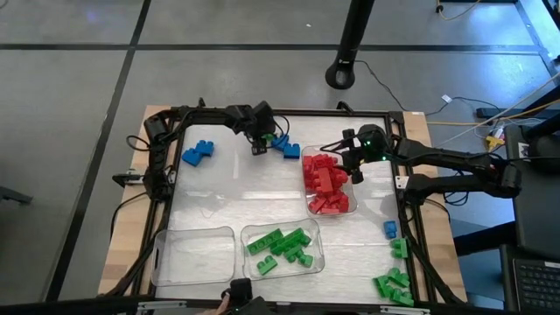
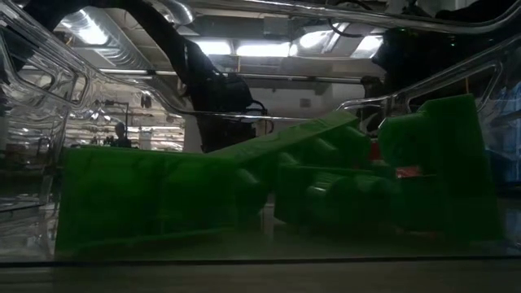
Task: Sort blocks
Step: Put the green game piece into the bottom right transparent bin
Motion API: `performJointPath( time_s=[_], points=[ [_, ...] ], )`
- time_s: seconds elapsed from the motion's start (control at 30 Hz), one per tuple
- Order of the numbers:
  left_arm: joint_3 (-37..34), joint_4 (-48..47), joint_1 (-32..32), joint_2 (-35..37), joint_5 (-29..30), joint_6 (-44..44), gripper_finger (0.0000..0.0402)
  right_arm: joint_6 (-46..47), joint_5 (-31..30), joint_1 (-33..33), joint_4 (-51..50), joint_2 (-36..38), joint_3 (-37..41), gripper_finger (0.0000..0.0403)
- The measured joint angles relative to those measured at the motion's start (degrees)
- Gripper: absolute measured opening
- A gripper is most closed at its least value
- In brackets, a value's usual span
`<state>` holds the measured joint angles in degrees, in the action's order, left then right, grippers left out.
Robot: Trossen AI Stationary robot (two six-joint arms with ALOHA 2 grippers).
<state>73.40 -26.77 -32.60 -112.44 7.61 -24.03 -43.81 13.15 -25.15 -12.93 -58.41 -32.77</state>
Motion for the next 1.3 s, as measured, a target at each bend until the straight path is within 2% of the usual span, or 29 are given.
performJointPath(
  time_s=[0.2,0.53,0.9,1.3],
  points=[
    [0.0,0.7,0.0,0.0,0.2,0.8,0.0216,0.0,0.0,0.0,0.0,0.0,0.0,0.0262],
    [0.0,2.9,0.0,-1.0,1.3,-3.0,0.0213,0.0,0.0,0.0,0.2,0.0,0.1,0.0262],
    [0.0,3.0,0.0,-1.0,0.9,-3.2,0.0163,0.3,0.0,0.0,3.9,0.0,2.5,0.0262],
    [0.0,0.0,0.0,-0.5,2.4,-2.2,0.0172,0.5,0.0,0.0,3.9,0.0,2.5,0.0262]
  ],
)
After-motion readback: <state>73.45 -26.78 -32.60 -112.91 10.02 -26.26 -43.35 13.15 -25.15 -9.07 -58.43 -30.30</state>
